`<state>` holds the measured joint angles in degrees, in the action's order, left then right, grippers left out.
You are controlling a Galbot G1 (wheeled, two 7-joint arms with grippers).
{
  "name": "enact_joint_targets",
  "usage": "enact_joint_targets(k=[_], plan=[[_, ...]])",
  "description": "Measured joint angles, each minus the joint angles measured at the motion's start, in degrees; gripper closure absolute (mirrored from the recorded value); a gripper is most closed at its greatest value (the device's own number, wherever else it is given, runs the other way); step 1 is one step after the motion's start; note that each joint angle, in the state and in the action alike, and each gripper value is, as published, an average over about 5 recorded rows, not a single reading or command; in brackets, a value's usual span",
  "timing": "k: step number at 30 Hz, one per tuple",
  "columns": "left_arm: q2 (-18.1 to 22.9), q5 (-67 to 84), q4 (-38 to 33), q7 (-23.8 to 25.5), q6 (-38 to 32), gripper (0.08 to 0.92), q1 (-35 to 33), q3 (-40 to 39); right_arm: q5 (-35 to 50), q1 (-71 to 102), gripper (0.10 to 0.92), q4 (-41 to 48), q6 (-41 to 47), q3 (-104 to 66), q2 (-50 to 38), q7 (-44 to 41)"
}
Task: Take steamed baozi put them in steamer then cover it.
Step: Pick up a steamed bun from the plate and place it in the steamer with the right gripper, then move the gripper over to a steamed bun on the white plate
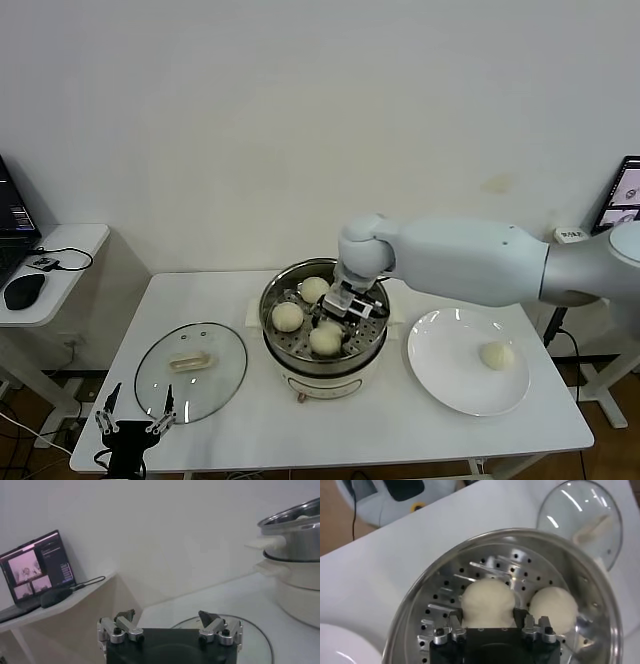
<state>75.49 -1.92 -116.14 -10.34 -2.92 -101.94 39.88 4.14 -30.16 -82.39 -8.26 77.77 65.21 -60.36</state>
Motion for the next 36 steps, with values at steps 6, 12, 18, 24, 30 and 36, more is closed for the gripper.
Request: enact_joint_targets(k=[6, 12, 18, 24, 30, 36], plan=[[-0.15, -0.01, -0.08, 0.02, 0.00, 0.177, -0.03, 0.17, 0.40, -0.90, 0.208, -0.67, 0.16, -0.91, -1.18, 0.51], [-0.68, 0.01, -0.14, 0.12, 0.07, 0.177, 0.07, 0.32, 2.39, -2.77, 0.203, -2.27, 3.94, -3.12, -4.52, 0.84], [-1.19, 0.06, -0.40, 0.36, 0.37, 0.177, 0.67, 0.32, 4.42, -4.41, 0.203, -5.46, 11.82, -5.54, -10.51, 0.39], [-1.99, 0.15, -0.24, 0.49, 0.46, 0.177, 1.33, 0.15, 4.73, -4.11, 0.202, -8.47, 18.10, -7.61, -19.18, 0.00], [-2.50, 0.08, 0.02, 0.52, 0.45, 0.177, 1.64, -0.44, 2.35, -0.49, 0.203, -9.43, 20.11, -10.71, -28.69, -1.11], [-2.42, -0.39, -0.01, 0.58, 0.45, 0.177, 1.71, -1.10, -1.74, 8.62, 0.203, -9.03, 19.43, -18.52, -36.30, -1.80]])
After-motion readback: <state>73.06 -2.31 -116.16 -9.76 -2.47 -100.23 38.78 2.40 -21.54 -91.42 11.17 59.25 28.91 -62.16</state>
